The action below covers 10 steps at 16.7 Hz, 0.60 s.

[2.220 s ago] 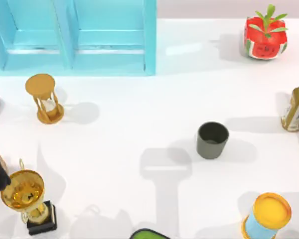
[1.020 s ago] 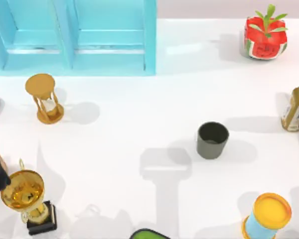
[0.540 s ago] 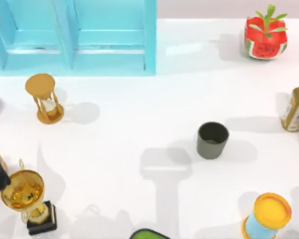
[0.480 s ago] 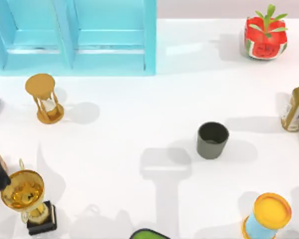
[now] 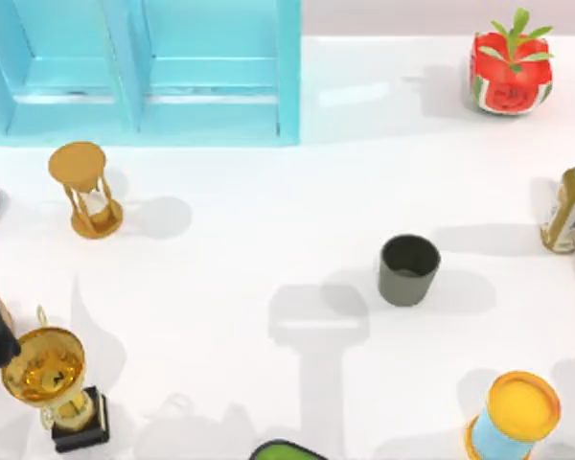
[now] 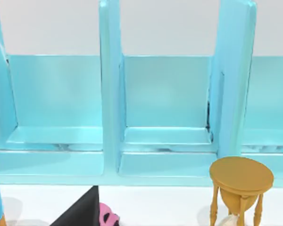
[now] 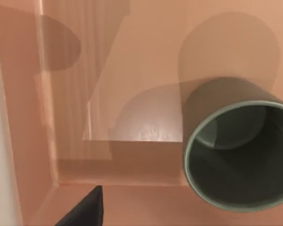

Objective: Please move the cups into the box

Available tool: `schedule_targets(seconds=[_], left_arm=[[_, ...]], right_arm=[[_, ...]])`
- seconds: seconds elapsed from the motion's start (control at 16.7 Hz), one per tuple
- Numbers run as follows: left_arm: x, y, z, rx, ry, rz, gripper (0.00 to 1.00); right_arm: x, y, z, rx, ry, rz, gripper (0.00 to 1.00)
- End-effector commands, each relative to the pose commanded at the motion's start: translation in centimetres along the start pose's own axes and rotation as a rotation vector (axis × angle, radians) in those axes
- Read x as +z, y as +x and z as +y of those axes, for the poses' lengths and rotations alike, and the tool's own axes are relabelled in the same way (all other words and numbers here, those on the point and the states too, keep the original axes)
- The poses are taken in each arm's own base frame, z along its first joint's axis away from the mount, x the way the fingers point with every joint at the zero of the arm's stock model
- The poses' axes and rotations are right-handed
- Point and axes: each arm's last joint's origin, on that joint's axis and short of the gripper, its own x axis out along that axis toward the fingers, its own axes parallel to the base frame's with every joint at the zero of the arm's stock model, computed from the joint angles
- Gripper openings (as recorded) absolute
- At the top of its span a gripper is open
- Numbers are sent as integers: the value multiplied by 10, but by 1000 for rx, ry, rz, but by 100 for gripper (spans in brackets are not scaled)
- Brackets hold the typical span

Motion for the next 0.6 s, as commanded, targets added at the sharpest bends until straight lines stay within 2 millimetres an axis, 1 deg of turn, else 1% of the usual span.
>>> schedule_targets(seconds=[0.12, 0.3, 0.42, 0.54, 0.6], left_arm=[[0, 0, 0, 0, 0, 0, 100], [0, 0, 0, 0, 0, 0, 100], [0, 0, 0, 0, 0, 0, 100], [0, 0, 0, 0, 0, 0, 100], [0, 0, 0, 0, 0, 0, 100]], right_arm=[[3, -19, -1, 1, 3, -1, 100], [6, -58, 1, 0, 1, -3, 100], [6, -78, 3, 0, 0, -1, 100], [5, -89, 6, -3, -2, -2, 100], [4, -90, 6, -4, -2, -2, 100]])
